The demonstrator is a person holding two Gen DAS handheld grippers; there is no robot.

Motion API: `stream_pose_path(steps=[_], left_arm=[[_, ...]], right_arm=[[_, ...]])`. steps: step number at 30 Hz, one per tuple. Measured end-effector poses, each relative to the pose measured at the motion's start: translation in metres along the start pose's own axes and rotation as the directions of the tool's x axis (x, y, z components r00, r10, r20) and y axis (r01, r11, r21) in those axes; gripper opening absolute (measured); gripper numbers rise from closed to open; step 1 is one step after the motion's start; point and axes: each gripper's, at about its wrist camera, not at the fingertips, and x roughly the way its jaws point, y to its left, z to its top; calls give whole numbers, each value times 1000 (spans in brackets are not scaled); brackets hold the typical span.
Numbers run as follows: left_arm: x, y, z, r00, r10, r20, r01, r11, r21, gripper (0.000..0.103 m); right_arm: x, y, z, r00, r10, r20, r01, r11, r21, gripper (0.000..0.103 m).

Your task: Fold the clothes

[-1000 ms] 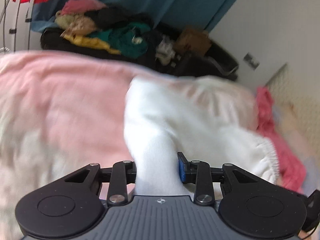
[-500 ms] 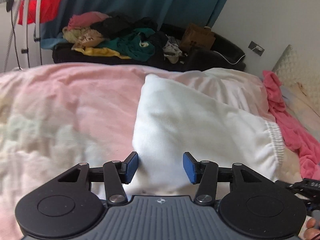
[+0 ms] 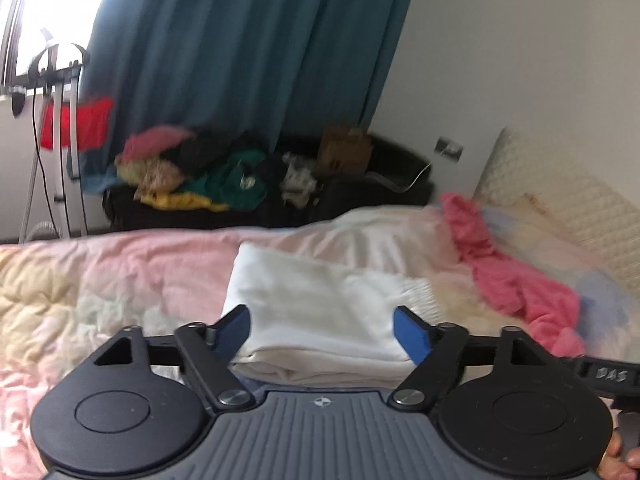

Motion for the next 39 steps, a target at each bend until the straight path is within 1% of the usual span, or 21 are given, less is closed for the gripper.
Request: stream_pose_path(steps=[1, 4, 6, 7, 9, 10, 11, 13, 16, 19, 21, 24, 26, 29, 32, 34, 37, 39], left_arm=[[-15, -6, 0, 1000, -2, 19, 1, 1000, 7, 85], [-54, -24, -2, 998, 5, 63, -9, 999, 51, 94], [-69, -28, -10, 997, 14, 77, -19, 998, 64, 100], [-76, -30, -13, 996, 18, 84, -24, 997, 71, 101], [-91, -34, -21, 995, 26, 97, -34, 996, 84, 103], [-98, -36, -25, 994, 30, 104, -40, 995, 90, 103], [-106, -39, -28, 993, 34, 111, -45, 994, 97, 103], [-121, -43, -36, 991, 42, 125, -56, 992, 109, 103], [-143, -49, -47, 988, 53, 146, -72, 989, 128, 103], [-164, -54, -58, 984, 64, 167, -89, 986, 143, 103], [-171, -51, -67, 981, 71, 182, -96, 987, 131, 103], [-180, -42, -80, 975, 84, 205, -109, 988, 113, 103], [-181, -39, -89, 971, 102, 217, -127, 986, 105, 103], [-178, -38, -101, 972, 118, 205, -147, 980, 136, 103], [-171, -34, -113, 971, 129, 203, -161, 976, 148, 103], [-165, -28, -119, 970, 140, 196, -169, 976, 139, 103], [-162, -17, -125, 968, 148, 201, -176, 976, 127, 103], [-161, -10, -129, 961, 172, 218, -201, 972, 121, 103]], right_arm=[[-11, 6, -1, 1000, 3, 9, -3, 1000, -19, 41], [-46, 24, -4, 999, 13, 35, -10, 997, -77, 41], [-66, 35, -8, 999, 18, 51, -13, 994, -111, 41], [-73, 39, -10, 998, 20, 57, -12, 992, -125, 41], [-85, 45, -16, 997, 28, 70, -18, 990, -141, 49], [-91, 47, -19, 996, 26, 80, -14, 990, -144, 61], [-96, 49, -23, 995, 17, 99, -3, 990, -144, 77], [-105, 52, -30, 991, 19, 136, 2, 988, -157, 92], [-113, 57, -41, 987, 10, 162, 20, 983, -182, 91], [-113, 58, -54, 987, 9, 158, 20, 983, -180, 91], [-111, 61, -65, 986, 13, 166, 19, 982, -187, 91], [-108, 66, -81, 980, 9, 200, 35, 976, -214, 91], [-106, 70, -93, 973, 6, 231, 47, 974, -223, 91], [-103, 74, -109, 964, 8, 266, 58, 969, -239, 91], [-96, 76, -123, 957, -4, 290, 82, 963, -256, 91], [-90, 78, -133, 954, -18, 300, 102, 958, -267, 91], [-75, 78, -144, 956, -41, 290, 124, 953, -276, 91], [-69, 79, -147, 957, -51, 284, 131, 955, -268, 91]])
